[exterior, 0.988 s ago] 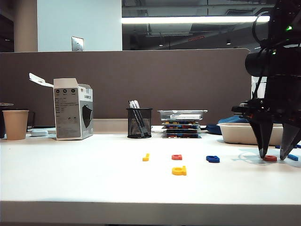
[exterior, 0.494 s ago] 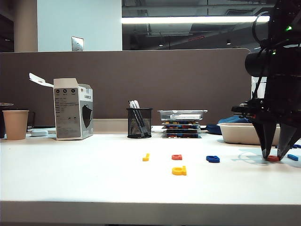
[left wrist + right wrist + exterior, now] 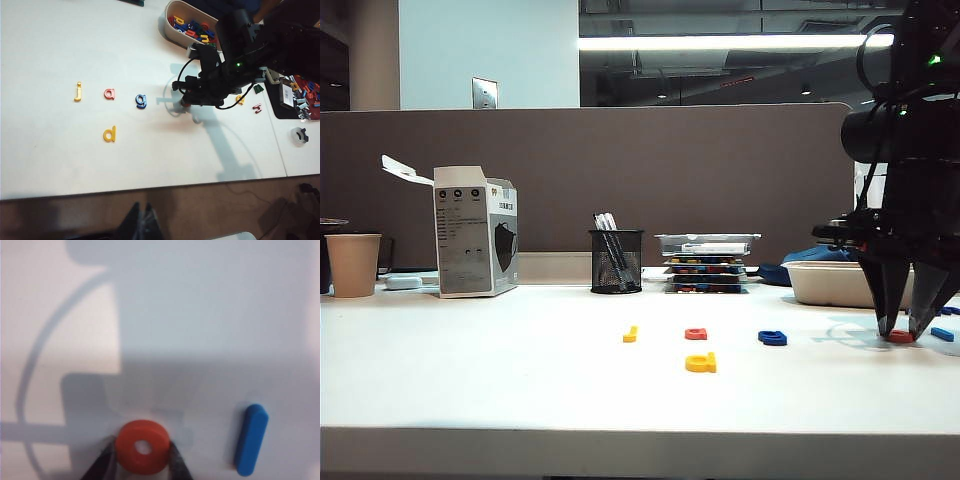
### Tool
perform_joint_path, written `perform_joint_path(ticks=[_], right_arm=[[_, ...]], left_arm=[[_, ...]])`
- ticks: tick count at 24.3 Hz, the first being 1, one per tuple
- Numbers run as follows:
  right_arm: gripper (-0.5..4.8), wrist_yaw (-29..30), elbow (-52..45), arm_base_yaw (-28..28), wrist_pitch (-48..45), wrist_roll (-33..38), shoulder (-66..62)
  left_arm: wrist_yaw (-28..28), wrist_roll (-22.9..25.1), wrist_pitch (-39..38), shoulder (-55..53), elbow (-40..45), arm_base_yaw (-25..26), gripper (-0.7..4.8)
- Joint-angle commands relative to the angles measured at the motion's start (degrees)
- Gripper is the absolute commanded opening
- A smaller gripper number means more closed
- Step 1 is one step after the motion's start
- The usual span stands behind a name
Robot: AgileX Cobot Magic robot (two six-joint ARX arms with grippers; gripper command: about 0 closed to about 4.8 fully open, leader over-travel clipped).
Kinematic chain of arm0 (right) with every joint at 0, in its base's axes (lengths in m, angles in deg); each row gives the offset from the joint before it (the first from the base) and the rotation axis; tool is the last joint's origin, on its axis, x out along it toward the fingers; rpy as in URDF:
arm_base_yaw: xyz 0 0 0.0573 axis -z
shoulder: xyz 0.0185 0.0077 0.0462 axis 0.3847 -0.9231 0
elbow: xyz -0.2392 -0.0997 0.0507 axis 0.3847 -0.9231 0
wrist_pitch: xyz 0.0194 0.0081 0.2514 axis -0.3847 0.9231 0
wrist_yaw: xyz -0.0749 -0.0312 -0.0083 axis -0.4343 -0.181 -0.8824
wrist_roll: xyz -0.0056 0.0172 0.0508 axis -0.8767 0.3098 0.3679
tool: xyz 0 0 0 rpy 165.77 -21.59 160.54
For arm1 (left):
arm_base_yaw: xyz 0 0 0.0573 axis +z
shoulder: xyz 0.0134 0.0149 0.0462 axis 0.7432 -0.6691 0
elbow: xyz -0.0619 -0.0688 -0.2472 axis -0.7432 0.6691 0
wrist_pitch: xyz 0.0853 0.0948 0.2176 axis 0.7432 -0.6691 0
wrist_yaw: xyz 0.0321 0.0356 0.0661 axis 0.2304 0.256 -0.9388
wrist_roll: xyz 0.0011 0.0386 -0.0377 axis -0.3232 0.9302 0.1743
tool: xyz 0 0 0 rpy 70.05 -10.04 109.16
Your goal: Select the appropriate letters from the row of letter magnets placed on the table to arrange into the word "dog".
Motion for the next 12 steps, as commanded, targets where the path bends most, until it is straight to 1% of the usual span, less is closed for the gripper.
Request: perform_joint_path(ticks=[1,12], right_arm=[[0.95,-0.02,-0.04,-0.11,1.01,0.09,-0.17],[0.95,0.15,4.5,-0.22,6.69,1.16,-0.04]], left_arm=[[-0.17,0.28,-0.04,0.09,-0.11,-0.04,-0.05],[-0.2,0.28,-0.02,0.09,-0.11,-0.04,-0.05]])
